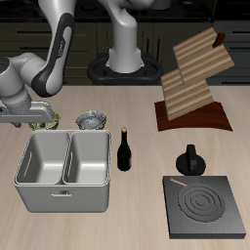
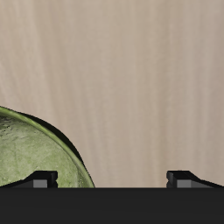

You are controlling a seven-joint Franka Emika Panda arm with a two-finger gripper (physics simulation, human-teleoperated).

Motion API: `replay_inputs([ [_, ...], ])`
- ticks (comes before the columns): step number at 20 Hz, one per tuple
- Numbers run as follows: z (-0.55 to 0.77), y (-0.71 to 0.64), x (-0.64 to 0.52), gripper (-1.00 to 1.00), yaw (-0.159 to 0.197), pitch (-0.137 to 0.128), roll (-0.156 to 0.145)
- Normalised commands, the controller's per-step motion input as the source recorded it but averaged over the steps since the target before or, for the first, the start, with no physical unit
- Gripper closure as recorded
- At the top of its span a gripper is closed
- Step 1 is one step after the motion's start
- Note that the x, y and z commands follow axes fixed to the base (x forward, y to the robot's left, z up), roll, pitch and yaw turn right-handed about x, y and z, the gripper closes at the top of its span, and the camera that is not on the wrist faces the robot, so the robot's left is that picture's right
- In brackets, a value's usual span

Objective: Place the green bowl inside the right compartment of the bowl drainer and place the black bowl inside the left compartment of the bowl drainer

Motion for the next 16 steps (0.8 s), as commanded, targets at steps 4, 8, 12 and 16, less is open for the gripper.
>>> replay_inputs([
  [4,-0.01,-0.10,-0.06,1.00,-0.022,0.016,-0.027],
  [8,0.15,-0.04,-0.08,1.00,0.007,-0.014,-0.002],
  [12,0.14,0.02,-0.05,1.00,0.020,-0.016,0.006],
  [16,0.28,-0.02,-0.07,1.00,0.010,-0.028,-0.031],
])
